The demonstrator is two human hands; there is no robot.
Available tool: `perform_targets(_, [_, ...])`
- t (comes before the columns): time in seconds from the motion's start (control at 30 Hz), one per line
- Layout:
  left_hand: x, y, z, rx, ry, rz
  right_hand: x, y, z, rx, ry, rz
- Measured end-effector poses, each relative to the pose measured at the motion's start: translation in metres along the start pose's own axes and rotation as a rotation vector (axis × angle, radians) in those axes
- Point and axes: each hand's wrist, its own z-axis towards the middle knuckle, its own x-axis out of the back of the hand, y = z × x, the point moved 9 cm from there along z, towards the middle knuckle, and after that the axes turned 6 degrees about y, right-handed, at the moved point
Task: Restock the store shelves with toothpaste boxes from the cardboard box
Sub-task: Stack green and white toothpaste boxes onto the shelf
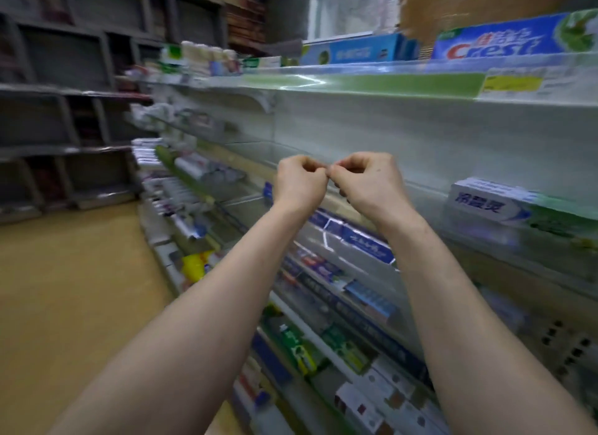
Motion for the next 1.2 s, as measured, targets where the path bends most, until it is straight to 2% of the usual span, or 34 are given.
perform_targets(0.17, [0.076, -0.03, -0.041, 0.153, 0.168, -0.031, -0.041, -0.024, -0.058, 0.028, -0.182, 0.163])
perform_targets(0.3, [0.157, -0.048, -0.09, 0.248, 0.375, -0.138, -0.077, -0.058, -0.119, 0.03, -0.335, 0.305])
perform_targets(0.6, [0.371, -0.075, -0.233, 0.379, 0.78, -0.121, -0.162, -0.185, -0.306, 0.008, -0.807, 0.622])
perform_targets(0.93, [0.592, -0.131, -0.467, 0.66, 1.226, -0.025, -0.247, -0.285, -0.569, -0.101, -1.26, 0.597])
perform_targets(1.2, [0.668, -0.19, -0.59, 0.922, 1.36, -0.137, -0.288, -0.306, -0.702, -0.136, -1.426, 0.45])
